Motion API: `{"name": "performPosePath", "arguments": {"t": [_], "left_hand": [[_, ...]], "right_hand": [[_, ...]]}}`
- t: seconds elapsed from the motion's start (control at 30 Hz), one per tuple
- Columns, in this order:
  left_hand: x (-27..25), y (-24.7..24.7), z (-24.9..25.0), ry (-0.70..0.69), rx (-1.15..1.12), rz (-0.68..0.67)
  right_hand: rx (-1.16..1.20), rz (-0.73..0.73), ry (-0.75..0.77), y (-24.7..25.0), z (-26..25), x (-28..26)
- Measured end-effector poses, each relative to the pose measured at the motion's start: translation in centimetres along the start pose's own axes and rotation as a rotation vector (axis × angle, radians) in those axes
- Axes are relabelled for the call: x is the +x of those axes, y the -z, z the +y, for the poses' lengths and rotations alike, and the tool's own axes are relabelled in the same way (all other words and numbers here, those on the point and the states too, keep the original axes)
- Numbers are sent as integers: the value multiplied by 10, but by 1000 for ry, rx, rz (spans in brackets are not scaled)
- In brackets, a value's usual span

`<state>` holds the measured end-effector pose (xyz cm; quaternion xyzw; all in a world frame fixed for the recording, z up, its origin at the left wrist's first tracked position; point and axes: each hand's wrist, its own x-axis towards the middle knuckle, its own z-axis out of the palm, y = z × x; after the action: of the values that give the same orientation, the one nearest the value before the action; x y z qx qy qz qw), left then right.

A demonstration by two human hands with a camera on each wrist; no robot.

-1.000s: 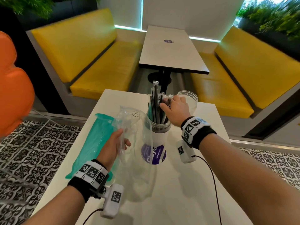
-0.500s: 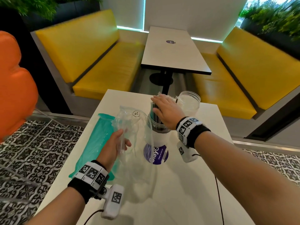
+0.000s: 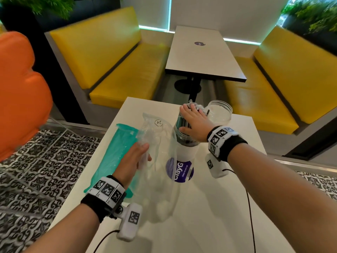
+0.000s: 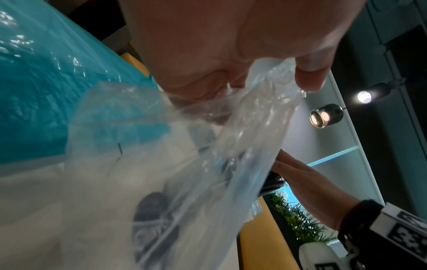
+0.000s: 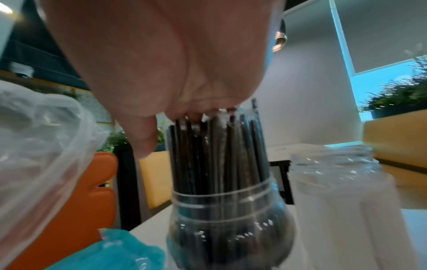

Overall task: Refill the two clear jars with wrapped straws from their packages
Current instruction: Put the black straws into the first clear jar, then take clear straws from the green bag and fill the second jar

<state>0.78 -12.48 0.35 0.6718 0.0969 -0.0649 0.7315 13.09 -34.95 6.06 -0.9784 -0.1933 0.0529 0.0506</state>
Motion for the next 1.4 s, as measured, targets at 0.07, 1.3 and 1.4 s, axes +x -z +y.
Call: {"name": "performPosePath", "arguments": {"t": [0.07, 1.3, 1.4], "left_hand": [[-4, 9, 3, -12, -26, 33], [20, 100, -34, 238, 169, -27], [74, 112, -78, 367, 141, -62]], "right_hand": [[6, 148, 28, 2, -15, -6], [1038, 404, -291, 12, -97, -25], [1068, 464, -261, 42, -95, -53]]}}
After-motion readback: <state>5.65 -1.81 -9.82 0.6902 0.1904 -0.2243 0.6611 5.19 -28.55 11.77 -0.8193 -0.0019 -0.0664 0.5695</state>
